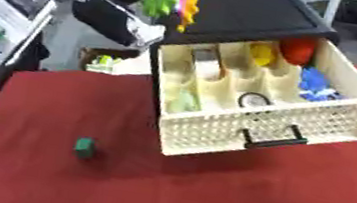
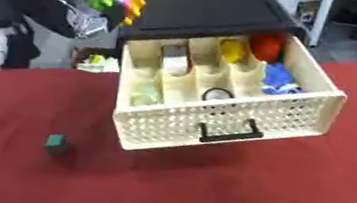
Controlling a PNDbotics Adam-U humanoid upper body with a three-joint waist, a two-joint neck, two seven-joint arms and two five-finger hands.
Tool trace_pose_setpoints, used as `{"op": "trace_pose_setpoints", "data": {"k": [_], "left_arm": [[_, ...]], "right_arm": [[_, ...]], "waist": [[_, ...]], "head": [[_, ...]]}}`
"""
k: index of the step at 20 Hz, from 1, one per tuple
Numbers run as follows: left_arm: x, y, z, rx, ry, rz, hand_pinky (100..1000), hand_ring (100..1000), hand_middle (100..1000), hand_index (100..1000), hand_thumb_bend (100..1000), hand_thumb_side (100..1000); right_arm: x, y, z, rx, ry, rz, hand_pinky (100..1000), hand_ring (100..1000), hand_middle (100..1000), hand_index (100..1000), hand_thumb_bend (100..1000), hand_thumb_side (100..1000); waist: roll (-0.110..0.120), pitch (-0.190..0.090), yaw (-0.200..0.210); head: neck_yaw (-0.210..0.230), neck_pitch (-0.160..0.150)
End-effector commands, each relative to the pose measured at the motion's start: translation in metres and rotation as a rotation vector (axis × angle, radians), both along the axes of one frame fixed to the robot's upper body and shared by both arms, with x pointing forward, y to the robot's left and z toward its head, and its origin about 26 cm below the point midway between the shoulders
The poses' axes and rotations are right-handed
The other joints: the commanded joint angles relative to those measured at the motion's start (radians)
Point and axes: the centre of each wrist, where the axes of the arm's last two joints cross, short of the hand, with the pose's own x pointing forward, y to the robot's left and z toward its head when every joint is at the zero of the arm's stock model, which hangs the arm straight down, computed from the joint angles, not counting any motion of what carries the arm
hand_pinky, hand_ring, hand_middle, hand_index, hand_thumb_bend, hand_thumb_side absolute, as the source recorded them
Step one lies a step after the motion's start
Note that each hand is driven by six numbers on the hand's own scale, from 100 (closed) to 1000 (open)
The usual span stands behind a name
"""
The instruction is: Pick up objects from table and place into drawer.
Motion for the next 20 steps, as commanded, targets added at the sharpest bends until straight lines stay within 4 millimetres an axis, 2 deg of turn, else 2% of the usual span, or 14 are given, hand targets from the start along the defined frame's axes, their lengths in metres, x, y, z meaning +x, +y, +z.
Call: {"op": "trace_pose_setpoints", "data": {"k": [1,8,20], "left_arm": [[0.001,-0.002,0.009,-0.007,-0.027,-0.012,100,152,339,779,100,246],[0.015,-0.005,-0.001,-0.003,0.0,-0.011,100,153,339,776,100,245],[0.021,-0.01,-0.011,0.006,0.026,-0.015,100,152,338,769,100,245]], "right_arm": [[-0.002,0.0,0.013,-0.026,-0.028,0.012,810,757,736,794,100,1000],[-0.001,0.001,0.015,-0.029,-0.025,0.014,810,756,735,792,100,1000],[0.0,0.002,0.016,-0.038,-0.016,0.008,810,754,732,789,100,1000]], "waist": [[-0.006,-0.014,-0.004],[0.002,-0.009,-0.012],[0.014,-0.002,-0.023]], "head": [[0.0,-0.028],[0.0,-0.028],[-0.005,-0.012]]}}
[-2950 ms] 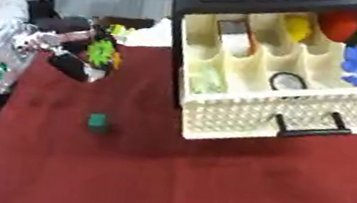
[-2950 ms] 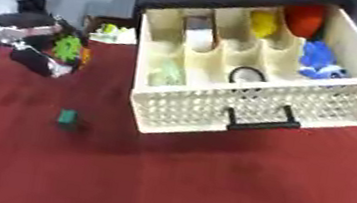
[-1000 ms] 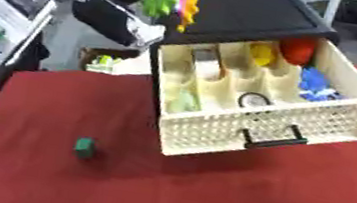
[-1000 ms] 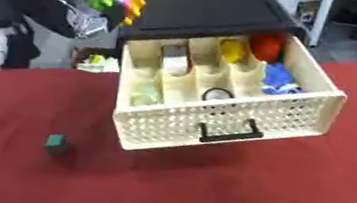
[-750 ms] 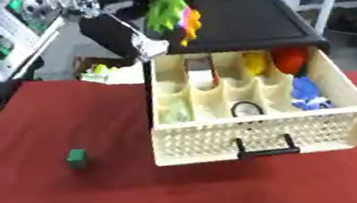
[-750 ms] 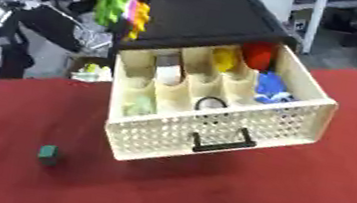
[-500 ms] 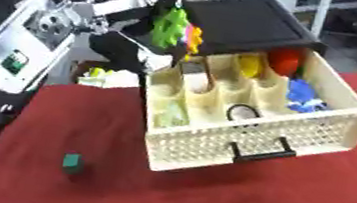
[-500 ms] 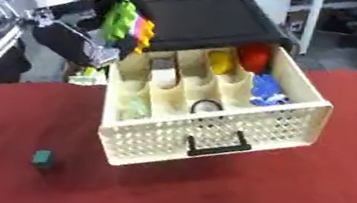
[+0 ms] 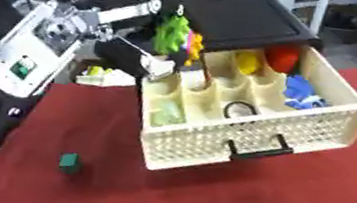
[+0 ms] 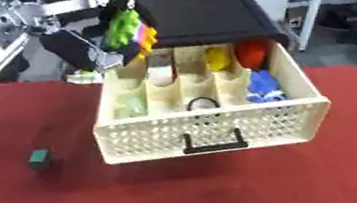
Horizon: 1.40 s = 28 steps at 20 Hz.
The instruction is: Pick up objects from table and place into drawer.
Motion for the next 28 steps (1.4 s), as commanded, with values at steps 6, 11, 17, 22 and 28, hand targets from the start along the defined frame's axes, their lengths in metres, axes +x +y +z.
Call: {"op": "trace_pose_setpoints", "data": {"k": [6,11,17,22,28], "left_arm": [[-0.0015,0.0031,0.0088,0.019,-0.038,0.01,173,278,404,796,100,360],[-0.002,0.0049,0.0092,0.038,-0.058,0.021,359,497,540,840,100,578],[-0.0021,0.005,0.0085,0.036,-0.06,-0.016,471,658,686,925,100,811],[-0.0038,0.0041,0.0112,0.02,-0.069,-0.042,547,736,741,962,100,865],[-0.0068,0.0048,0.0157,0.003,-0.138,-0.036,680,820,810,1000,100,811]], "right_arm": [[-0.0018,0.0008,0.0118,-0.035,-0.027,-0.002,809,754,731,789,100,1000],[-0.0018,0.0007,0.0114,-0.035,-0.024,-0.003,809,753,730,789,100,1000],[-0.0022,0.0001,0.0107,-0.033,-0.021,-0.009,808,753,729,788,100,1000],[-0.0023,-0.0001,0.01,-0.034,-0.017,-0.011,808,752,728,788,100,1000],[-0.0025,-0.0005,0.0095,-0.035,-0.008,-0.013,808,752,726,786,100,1000]], "waist": [[-0.006,-0.014,0.0],[-0.006,-0.015,0.002],[-0.006,-0.015,0.004],[-0.005,-0.017,0.004],[-0.002,-0.021,0.006]], "head": [[-0.004,0.011],[-0.007,0.019],[-0.008,0.02],[-0.011,0.019],[-0.014,0.022]]}}
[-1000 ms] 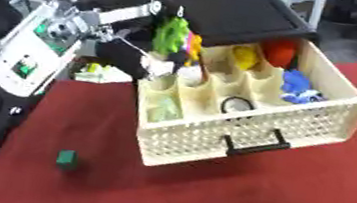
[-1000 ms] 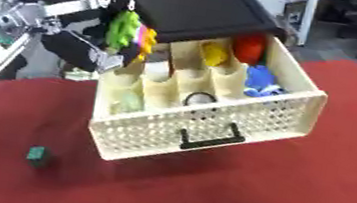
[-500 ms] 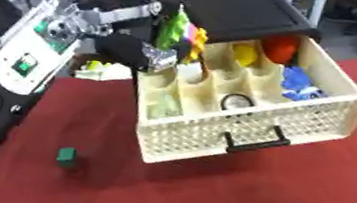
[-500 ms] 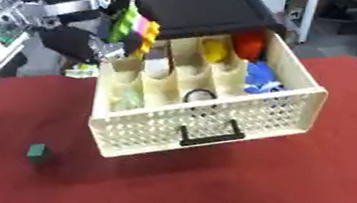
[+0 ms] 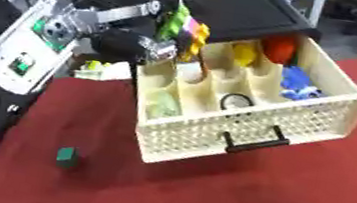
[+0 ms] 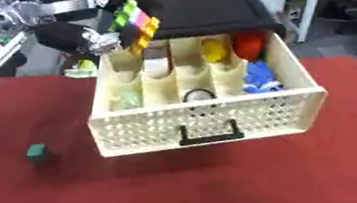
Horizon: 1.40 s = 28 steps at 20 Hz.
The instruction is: Pick up objects from table and place into drawer.
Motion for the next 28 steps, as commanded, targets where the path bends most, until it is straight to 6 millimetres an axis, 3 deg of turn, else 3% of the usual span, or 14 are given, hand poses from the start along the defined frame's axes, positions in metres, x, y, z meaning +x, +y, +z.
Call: {"op": "trace_pose_setpoints", "data": {"k": [1,5,10,13,28], "left_arm": [[-0.007,0.005,0.018,-0.024,-0.087,0.011,714,842,828,1000,100,807],[-0.006,0.008,0.021,-0.052,-0.19,0.06,747,861,840,1000,101,786],[-0.001,0.007,0.016,-0.054,-0.256,0.099,830,902,867,1000,214,923],[0.001,0.004,0.014,-0.065,-0.277,0.106,852,913,885,1000,226,931],[-0.001,0.009,0.011,-0.15,-0.263,0.099,790,853,823,1000,100,909]], "right_arm": [[-0.003,-0.001,0.009,-0.022,-0.021,-0.002,808,752,725,785,100,1000],[-0.003,-0.001,0.009,-0.018,-0.019,0.0,807,752,724,785,100,1000],[-0.003,-0.001,0.01,-0.019,-0.018,0.001,807,752,723,784,100,1000],[-0.003,-0.001,0.01,-0.022,-0.018,0.0,807,751,722,785,100,1000],[-0.003,-0.001,0.01,-0.025,-0.016,-0.003,807,753,722,783,100,1000]], "waist": [[-0.008,-0.023,0.0],[-0.006,-0.024,-0.002],[-0.005,-0.021,-0.004],[-0.003,-0.018,-0.007],[-0.004,-0.023,-0.003]], "head": [[-0.001,0.004],[-0.002,0.002],[0.001,0.001],[0.003,0.001],[0.0,0.022]]}}
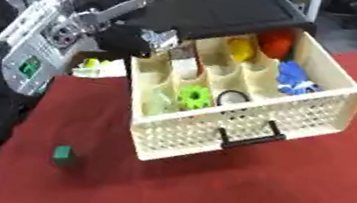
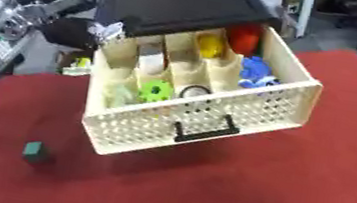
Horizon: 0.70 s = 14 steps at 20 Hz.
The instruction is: Pick up objects from table and place into drawer.
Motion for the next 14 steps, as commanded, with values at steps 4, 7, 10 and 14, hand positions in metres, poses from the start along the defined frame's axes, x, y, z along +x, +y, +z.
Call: {"op": "trace_pose_setpoints", "data": {"k": [4,7,10,14], "left_arm": [[-0.027,0.023,0.021,-0.25,-0.018,-0.094,711,781,735,940,100,824],[-0.053,0.041,0.03,-0.457,-0.026,-0.164,677,752,702,919,100,749],[-0.078,0.058,0.034,-0.604,-0.026,-0.22,631,713,673,908,100,707],[-0.106,0.075,0.029,-0.739,-0.009,-0.268,598,684,653,905,100,722]], "right_arm": [[-0.004,-0.004,0.008,-0.027,-0.028,-0.01,802,754,725,778,100,1000],[-0.006,-0.007,0.006,-0.039,-0.041,-0.021,801,755,724,776,100,1000],[-0.008,-0.011,0.006,-0.056,-0.065,-0.03,796,754,721,778,100,1000],[-0.011,-0.017,0.005,-0.087,-0.1,-0.048,787,745,707,778,100,997]], "waist": [[-0.026,-0.038,0.022],[-0.037,-0.049,0.04],[-0.051,-0.058,0.056],[-0.072,-0.07,0.073]], "head": [[-0.001,0.042],[-0.005,0.066],[-0.008,0.081],[-0.013,0.104]]}}
